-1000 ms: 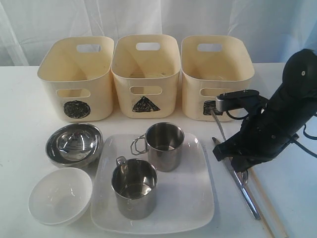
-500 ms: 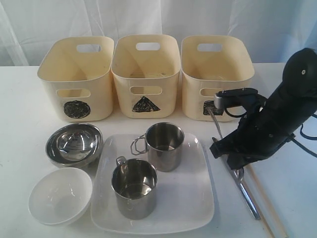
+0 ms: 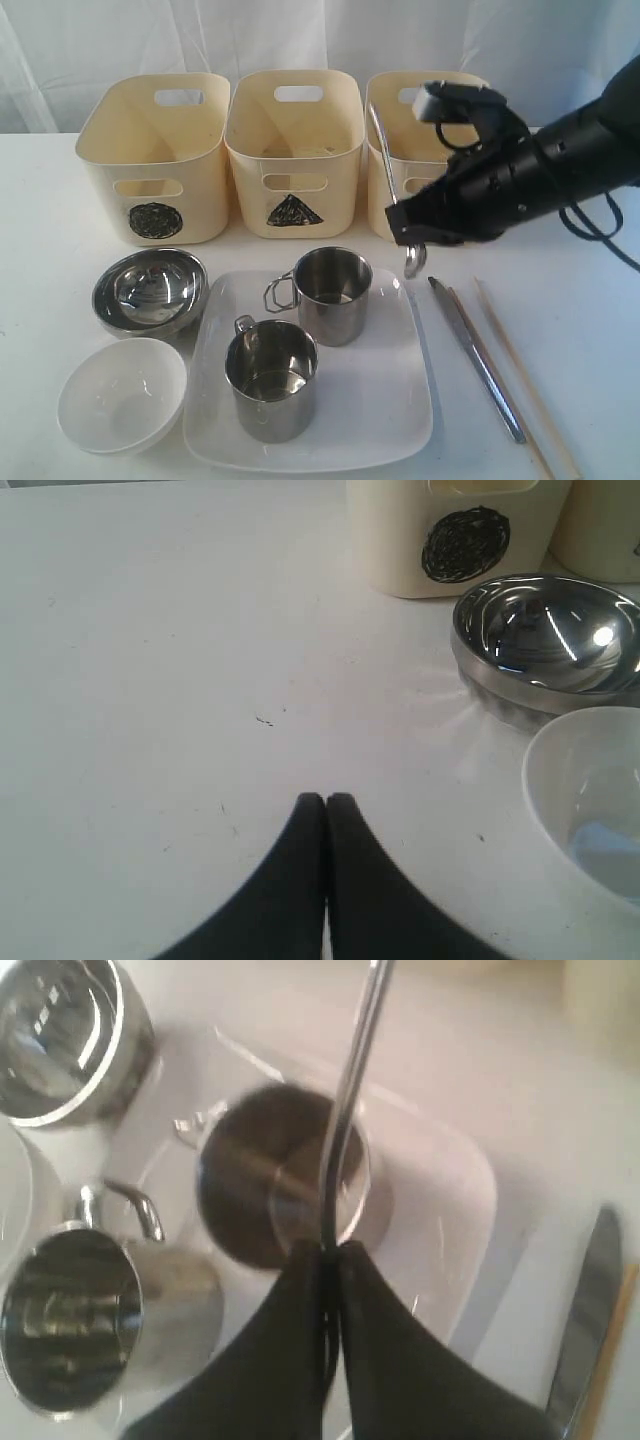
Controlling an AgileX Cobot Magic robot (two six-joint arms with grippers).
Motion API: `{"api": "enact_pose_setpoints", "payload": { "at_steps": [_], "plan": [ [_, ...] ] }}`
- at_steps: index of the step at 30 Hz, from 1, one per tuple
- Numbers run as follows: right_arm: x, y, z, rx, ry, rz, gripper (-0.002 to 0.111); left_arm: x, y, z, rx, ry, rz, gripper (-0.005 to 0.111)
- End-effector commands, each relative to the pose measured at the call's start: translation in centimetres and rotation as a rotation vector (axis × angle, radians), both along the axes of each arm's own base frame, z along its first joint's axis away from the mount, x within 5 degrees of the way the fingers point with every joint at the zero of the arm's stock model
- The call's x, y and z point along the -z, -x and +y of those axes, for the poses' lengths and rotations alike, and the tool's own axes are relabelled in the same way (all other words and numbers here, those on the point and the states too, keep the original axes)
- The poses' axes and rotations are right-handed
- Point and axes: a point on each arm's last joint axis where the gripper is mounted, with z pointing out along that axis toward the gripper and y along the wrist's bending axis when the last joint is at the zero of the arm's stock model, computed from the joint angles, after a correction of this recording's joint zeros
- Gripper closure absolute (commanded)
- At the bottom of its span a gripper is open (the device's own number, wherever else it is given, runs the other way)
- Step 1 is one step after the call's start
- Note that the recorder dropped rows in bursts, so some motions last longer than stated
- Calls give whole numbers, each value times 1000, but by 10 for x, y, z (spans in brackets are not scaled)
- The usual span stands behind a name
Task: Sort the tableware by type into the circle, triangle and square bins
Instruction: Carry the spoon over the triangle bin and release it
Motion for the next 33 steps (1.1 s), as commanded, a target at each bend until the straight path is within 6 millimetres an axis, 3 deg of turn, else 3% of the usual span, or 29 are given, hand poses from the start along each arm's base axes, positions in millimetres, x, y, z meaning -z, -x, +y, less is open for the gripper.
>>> {"api": "enact_pose_setpoints", "payload": {
  "at_steps": [1, 6, 10, 15, 19, 26, 33],
  "plan": [
    [-36, -22, 1, 8, -29, -233, 108, 1, 0, 0, -4, 5, -3, 107],
    [-62, -49, 9, 15, -81, -383, 108, 1, 0, 0, -4, 5, -3, 107],
    [-67, -73, 23, 4, -186, -431, 108, 1, 0, 0, -4, 5, -3, 107],
    [-51, -102, 50, -34, -248, -456, 108, 1, 0, 0, -4, 5, -3, 107],
    [-27, -124, 69, -69, -216, -457, 108, 1, 0, 0, -4, 5, -3, 107],
    [6, -159, 86, -37, -185, -454, 107, 1, 0, 0, -4, 5, -3, 107],
    [16, -175, 87, 22, -163, -471, 83, 1, 0, 0, -4, 5, -3, 107]
  ]
}}
